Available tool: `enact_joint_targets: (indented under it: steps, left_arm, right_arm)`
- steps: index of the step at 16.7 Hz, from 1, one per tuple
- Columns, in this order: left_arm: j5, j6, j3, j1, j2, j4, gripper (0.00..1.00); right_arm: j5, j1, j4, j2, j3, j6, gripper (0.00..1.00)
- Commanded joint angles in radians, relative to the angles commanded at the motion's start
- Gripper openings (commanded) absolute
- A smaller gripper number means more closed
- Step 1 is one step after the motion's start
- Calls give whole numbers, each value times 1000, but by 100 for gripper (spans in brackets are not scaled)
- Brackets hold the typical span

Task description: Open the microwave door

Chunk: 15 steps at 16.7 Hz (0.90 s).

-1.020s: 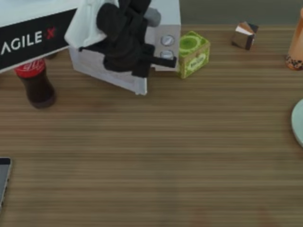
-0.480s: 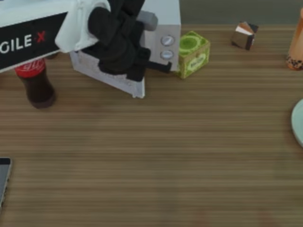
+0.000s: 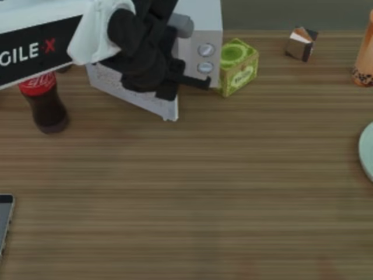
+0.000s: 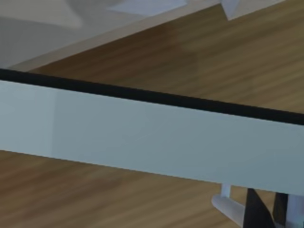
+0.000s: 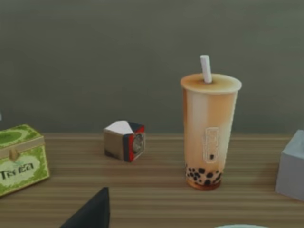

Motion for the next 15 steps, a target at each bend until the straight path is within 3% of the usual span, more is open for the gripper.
enact_joint_targets:
  steps: [15]
  left_arm:
    - [23,28,-26,5,-18,9,0]
  right_arm:
    - [0,0,0,0,0,0,100]
